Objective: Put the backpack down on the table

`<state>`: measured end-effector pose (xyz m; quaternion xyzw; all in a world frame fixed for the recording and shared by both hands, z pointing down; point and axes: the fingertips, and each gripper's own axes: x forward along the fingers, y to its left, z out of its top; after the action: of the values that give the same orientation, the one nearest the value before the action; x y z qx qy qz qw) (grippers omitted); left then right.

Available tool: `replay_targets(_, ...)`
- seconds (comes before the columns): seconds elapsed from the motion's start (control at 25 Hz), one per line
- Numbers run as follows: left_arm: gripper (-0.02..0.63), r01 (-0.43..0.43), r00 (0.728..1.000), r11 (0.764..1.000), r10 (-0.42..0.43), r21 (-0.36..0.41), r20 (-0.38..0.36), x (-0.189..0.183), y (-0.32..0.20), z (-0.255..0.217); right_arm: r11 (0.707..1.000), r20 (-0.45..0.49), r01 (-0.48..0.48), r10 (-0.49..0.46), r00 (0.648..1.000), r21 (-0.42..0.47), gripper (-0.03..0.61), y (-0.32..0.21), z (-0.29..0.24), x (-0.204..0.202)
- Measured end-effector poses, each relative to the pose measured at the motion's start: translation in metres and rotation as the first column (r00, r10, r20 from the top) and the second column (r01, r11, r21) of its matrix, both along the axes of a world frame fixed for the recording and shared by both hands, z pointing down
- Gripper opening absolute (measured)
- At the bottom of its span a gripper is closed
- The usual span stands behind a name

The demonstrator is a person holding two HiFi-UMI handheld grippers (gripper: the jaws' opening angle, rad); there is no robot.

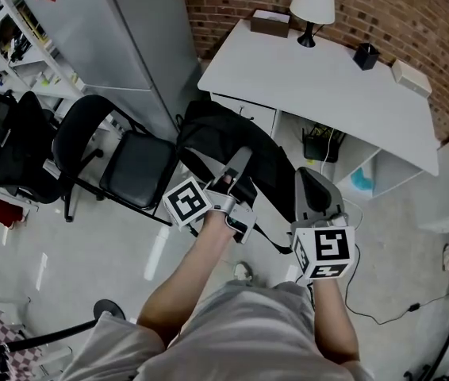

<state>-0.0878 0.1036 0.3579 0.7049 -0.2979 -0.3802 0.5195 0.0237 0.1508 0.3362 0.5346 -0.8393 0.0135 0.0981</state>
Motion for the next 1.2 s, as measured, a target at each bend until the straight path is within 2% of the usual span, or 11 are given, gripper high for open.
replay_targets(0.28,0.048,-0.01,1.0,1.0,0.009,0.026,0.014,0.001,-0.025,-0.005,1.0,0.013,0.0,0.0,1.0,0.007,0.002,-0.021,0.003,0.0)
replay_targets(0.52,0.048,-0.006,1.0,1.0,0.005,0.02,0.027,0.012,-0.05,0.001,1.0,0.034,0.015,-0.016,0.999,0.021,0.0,-0.051,0.008,0.008)
replay_targets(0.76,0.048,0.035,0.999,0.999,-0.035,0.02,0.028,0.021,-0.089,0.003,0.999,0.058,0.045,-0.046,0.997,0.019,0.0,-0.096,0.013,0.023)
replay_targets(1.2,0.049,0.11,0.993,0.994,-0.111,0.023,0.042,0.065,-0.165,-0.009,0.991,0.078,0.128,-0.13,0.988,0.028,0.0,-0.189,0.003,0.066)
